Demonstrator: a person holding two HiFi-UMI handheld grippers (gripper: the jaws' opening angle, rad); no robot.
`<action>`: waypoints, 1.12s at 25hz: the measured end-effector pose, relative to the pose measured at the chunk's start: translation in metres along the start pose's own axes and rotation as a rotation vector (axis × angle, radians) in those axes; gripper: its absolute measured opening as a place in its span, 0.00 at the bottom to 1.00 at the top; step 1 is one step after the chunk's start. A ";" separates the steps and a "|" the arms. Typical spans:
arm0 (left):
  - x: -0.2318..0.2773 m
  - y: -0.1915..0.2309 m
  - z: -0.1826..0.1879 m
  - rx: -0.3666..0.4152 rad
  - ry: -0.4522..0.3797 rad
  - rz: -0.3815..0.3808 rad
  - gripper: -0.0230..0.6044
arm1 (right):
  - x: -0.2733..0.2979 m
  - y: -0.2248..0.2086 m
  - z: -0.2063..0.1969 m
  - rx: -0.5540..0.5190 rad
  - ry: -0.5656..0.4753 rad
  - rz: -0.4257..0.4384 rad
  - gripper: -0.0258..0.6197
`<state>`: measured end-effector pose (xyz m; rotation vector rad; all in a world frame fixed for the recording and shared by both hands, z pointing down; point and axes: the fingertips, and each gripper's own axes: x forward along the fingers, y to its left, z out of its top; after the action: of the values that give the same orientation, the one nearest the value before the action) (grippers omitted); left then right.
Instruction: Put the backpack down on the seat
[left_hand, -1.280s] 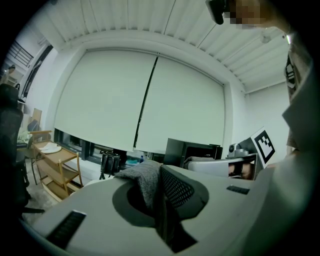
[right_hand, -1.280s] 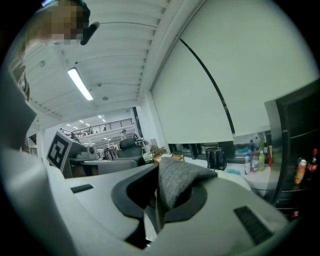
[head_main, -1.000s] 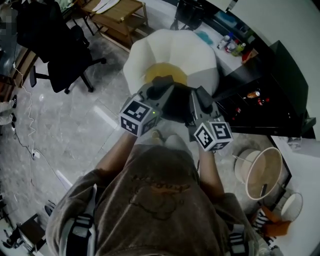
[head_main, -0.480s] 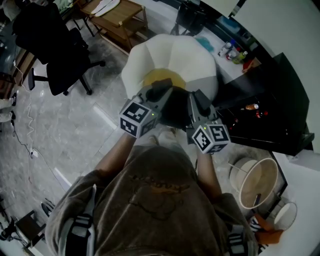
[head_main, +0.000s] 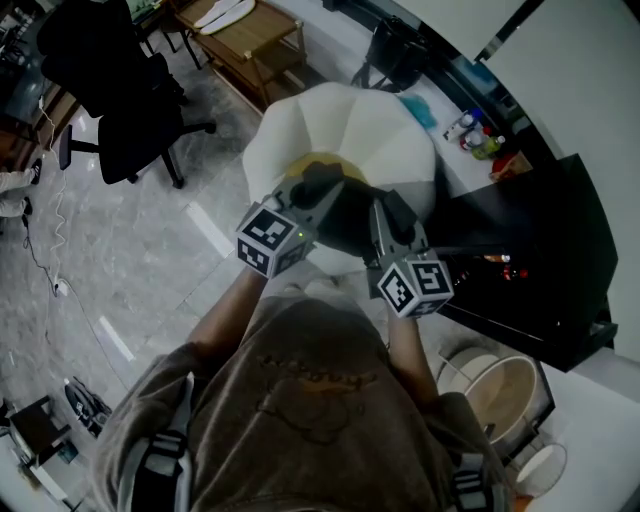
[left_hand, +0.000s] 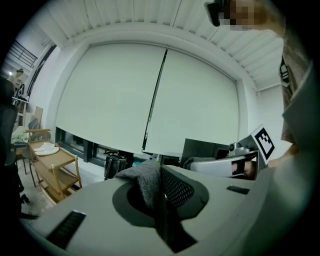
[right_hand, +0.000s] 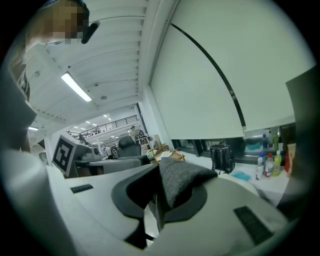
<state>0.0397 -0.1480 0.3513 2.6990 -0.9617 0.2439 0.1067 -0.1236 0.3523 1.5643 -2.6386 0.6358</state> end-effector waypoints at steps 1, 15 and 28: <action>0.006 0.003 0.002 0.001 -0.001 0.007 0.09 | 0.004 -0.005 0.002 -0.003 0.001 0.009 0.09; 0.064 0.044 0.021 0.009 -0.004 0.013 0.09 | 0.054 -0.054 0.026 -0.021 0.002 -0.007 0.09; 0.111 0.082 -0.008 0.003 0.081 -0.084 0.09 | 0.099 -0.097 -0.002 0.027 -0.001 -0.104 0.09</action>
<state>0.0713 -0.2726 0.4022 2.7016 -0.8237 0.3355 0.1384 -0.2467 0.4075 1.6959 -2.5396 0.6667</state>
